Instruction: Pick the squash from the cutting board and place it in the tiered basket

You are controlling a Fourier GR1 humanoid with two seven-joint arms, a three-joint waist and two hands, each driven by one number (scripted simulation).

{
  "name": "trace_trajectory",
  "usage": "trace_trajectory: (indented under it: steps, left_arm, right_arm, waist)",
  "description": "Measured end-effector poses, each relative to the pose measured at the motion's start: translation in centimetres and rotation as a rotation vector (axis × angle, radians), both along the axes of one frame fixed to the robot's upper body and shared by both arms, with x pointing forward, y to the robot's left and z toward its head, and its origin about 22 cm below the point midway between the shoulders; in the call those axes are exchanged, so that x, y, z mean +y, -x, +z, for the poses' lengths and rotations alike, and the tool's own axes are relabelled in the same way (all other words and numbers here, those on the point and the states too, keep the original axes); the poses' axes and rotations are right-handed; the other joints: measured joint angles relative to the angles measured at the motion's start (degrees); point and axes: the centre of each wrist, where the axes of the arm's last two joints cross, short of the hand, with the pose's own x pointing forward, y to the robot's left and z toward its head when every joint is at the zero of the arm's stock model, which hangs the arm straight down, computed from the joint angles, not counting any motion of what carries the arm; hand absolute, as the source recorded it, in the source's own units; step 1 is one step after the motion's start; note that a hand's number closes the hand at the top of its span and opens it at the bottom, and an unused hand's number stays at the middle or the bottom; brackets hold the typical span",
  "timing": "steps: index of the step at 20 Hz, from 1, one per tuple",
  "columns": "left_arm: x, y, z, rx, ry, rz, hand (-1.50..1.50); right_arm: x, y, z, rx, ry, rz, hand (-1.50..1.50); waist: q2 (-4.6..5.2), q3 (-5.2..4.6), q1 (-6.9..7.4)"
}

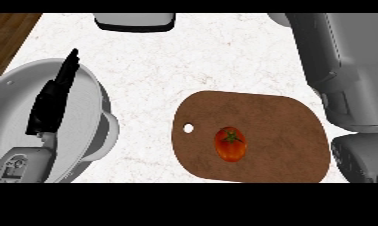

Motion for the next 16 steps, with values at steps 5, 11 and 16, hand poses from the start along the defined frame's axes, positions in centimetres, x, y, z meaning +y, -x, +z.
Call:
trace_trajectory:
  steps: [5, 11, 16]
  left_arm:
    - [0.3, 0.3, 0.0, 0.002, 0.0, 0.009, 0.0]
    - [0.4, 0.6, 0.1, -0.006, 0.003, 0.012, 0.0]
    - [0.6, 0.6, 0.0, 0.003, -0.005, 0.026, 0.0]
  right_arm:
    - [-2.5, -1.2, -0.9, 0.054, 0.026, -0.028, 1.5]
    - [-6.6, -2.1, -2.2, 0.159, 0.132, -0.139, 1.5]
    - [-10.1, -2.1, -1.9, 0.255, 0.214, -0.237, 1.5]
  waist:
    - [-0.05, -0.05, -0.48]
    - [-0.12, -0.08, -0.82]
    - [-0.28, -0.02, -1.3]
